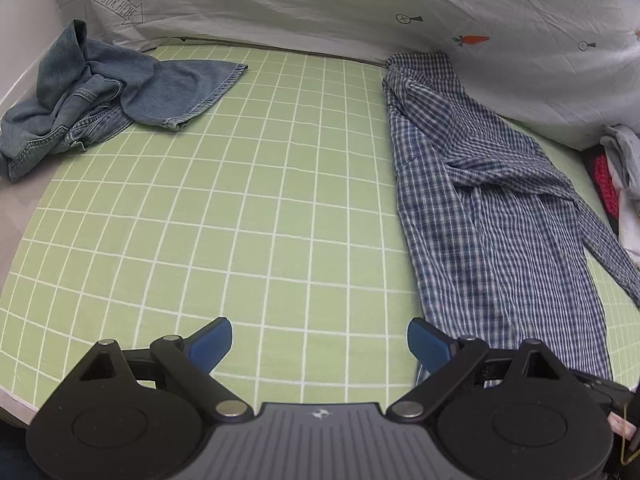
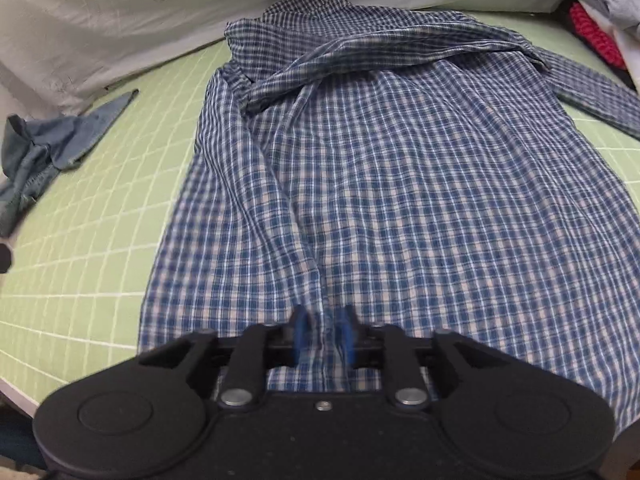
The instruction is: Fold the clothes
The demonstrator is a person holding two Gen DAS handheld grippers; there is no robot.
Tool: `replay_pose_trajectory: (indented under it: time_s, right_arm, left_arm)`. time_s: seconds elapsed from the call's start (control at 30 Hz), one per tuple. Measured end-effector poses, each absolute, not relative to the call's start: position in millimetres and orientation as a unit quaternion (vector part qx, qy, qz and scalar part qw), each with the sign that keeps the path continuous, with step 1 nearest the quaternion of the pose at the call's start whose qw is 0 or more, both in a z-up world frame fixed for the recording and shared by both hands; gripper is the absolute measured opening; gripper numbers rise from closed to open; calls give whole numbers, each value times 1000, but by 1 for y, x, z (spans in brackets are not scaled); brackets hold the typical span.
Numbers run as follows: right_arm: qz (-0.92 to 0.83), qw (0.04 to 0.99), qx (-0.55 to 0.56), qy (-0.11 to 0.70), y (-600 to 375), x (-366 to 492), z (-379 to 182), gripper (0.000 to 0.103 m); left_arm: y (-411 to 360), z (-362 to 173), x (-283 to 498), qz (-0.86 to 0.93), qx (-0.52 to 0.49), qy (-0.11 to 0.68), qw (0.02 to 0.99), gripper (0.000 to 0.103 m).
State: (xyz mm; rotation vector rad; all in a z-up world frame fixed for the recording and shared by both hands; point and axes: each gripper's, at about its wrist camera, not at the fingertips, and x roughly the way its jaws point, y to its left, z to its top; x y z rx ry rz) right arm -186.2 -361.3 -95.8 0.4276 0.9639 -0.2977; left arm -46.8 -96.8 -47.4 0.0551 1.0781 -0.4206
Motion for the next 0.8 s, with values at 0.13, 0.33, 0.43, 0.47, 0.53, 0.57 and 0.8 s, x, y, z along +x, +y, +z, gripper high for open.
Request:
replay_pose_trajectory:
  time_s: [0.13, 0.33, 0.43, 0.47, 0.53, 0.57, 0.8]
  right_arm:
    - [-133, 862, 227, 434, -385, -190, -84, 49]
    - [-188, 862, 251, 398, -443, -189, -74, 65]
    - [-212, 852, 291, 381, -480, -187, -78, 70]
    - [-219, 849, 299, 377, -493, -183, -81, 71]
    - [-235, 843, 316, 367, -517, -174, -85, 72]
    - [-243, 840, 324, 361, -530, -169, -86, 72]
    - [-305, 832, 336, 320, -634, -118, -90, 76]
  left_arm:
    - [-117, -47, -34, -188, 16, 506, 842, 94]
    - [-149, -55, -12, -176, 7, 512, 841, 94]
    - [-166, -60, 5, -171, 7, 516, 839, 94]
    - [-172, -61, 11, -170, 8, 516, 840, 94]
    - [-187, -62, 27, -169, 10, 515, 840, 94]
    - [-194, -63, 36, -168, 10, 515, 841, 94]
    - [-251, -65, 120, -163, -6, 514, 842, 94]
